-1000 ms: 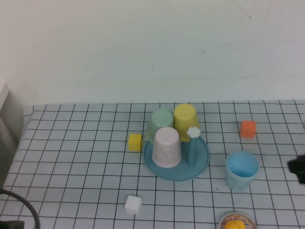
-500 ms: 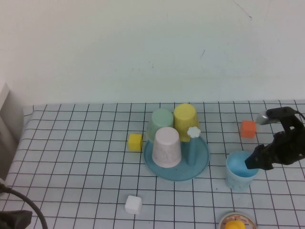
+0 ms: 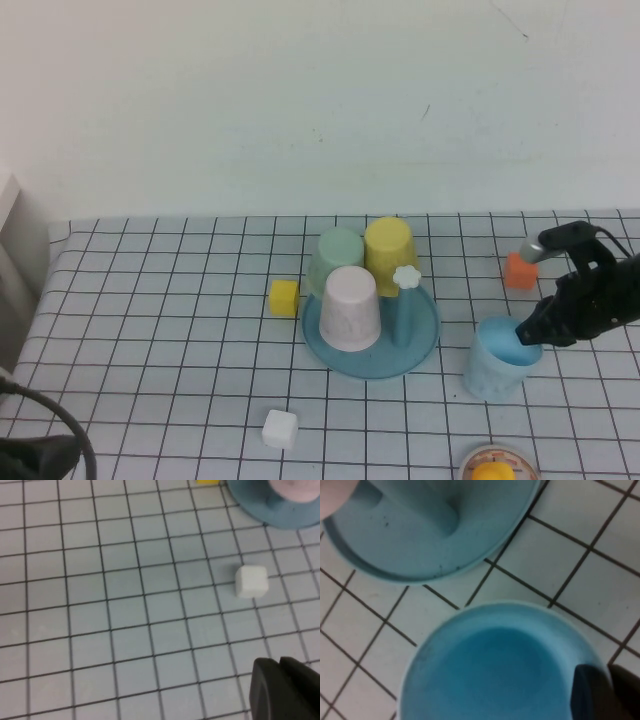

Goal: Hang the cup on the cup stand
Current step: Pick up the cup from the table, then adjust the cup with two arms

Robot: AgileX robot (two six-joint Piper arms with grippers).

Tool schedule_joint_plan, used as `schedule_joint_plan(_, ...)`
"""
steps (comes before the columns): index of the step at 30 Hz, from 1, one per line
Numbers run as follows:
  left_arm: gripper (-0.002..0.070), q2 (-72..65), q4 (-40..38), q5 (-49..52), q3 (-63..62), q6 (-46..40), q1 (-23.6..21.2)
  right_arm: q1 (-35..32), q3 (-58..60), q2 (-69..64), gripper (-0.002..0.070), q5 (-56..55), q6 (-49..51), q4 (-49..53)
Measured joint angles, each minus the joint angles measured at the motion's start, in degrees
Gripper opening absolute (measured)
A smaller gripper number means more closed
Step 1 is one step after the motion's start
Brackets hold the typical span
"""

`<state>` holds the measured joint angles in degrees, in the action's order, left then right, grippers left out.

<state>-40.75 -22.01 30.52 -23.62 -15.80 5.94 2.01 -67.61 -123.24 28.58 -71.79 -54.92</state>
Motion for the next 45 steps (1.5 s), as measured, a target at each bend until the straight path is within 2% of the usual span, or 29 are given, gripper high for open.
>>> schedule_joint_plan(5, -0.0001, 0.0, -10.4, -2.4, 0.0, -0.4, 0.0, 0.0, 0.0, -0.5, 0.0019, -0.9, -1.8, -0.1)
schedule_joint_plan(8, -0.0001, 0.0, -21.7, -3.3, -0.2, -4.5, 0.0, 0.0, -0.1, -0.3, 0.0019, 0.2, -1.9, -0.1)
schedule_joint_plan(11, -0.0001, 0.0, -36.8, -3.1, -0.9, -14.0, 0.0, 0.0, -0.1, 2.2, 0.0019, 2.7, -1.9, 0.2)
schedule_joint_plan(16, -0.0001, 0.0, -67.1, 0.4, -1.8, -39.0, 0.0, 0.0, 0.4, 13.8, 0.0019, 4.8, -1.4, 1.1)
schedule_joint_plan(20, 0.0026, 0.0, -73.4, 3.0, -3.2, -48.5, 0.0, 0.0, 0.6, 25.3, 0.0019, 4.7, -3.0, 0.9)
schedule_joint_plan(22, 0.0099, 0.0, -74.0, 3.7, -3.8, -49.7, 0.0, 0.1, 0.9, 30.3, 0.0019, 4.7, -5.5, -0.4)
schedule_joint_plan(23, 0.016, 0.0, -74.2, 4.0, -4.0, -49.7, 0.0, 0.4, 1.4, 33.4, 0.0019, 4.7, -8.4, -2.7)
schedule_joint_plan(26, 0.0403, 0.0, -74.4, 4.1, -4.0, -43.9, 0.0, 2.5, 3.2, 39.5, 0.0019, 4.7, -17.6, -11.8)
schedule_joint_plan(28, 0.0567, -0.1, -74.4, 3.6, -4.0, -35.6, 0.0, 5.0, 4.7, 42.6, 0.0019, 4.7, -25.1, -18.9)
schedule_joint_plan(30, 0.0636, -0.4, -74.5, 3.4, -4.0, -27.0, 0.0, 8.7, 6.7, 45.3, 0.0019, 4.7, -32.9, -27.3)
schedule_joint_plan(33, 0.0676, -0.9, -74.6, 3.4, -4.0, -16.8, 0.0, 15.5, 10.0, 47.4, 0.0019, 4.0, -44.0, -37.8)
schedule_joint_plan(39, 0.0683, -1.5, -74.8, 3.2, -4.0, -3.1, 0.0, 29.1, 11.9, 47.0, 0.0019, -3.9, -57.2, -41.6)
schedule_joint_plan(45, 0.0684, -1.7, -74.8, 3.8, -4.0, 2.0, 0.0, 40.6, 11.8, 45.8, 0.0019, -12.6, -67.1, -42.4)
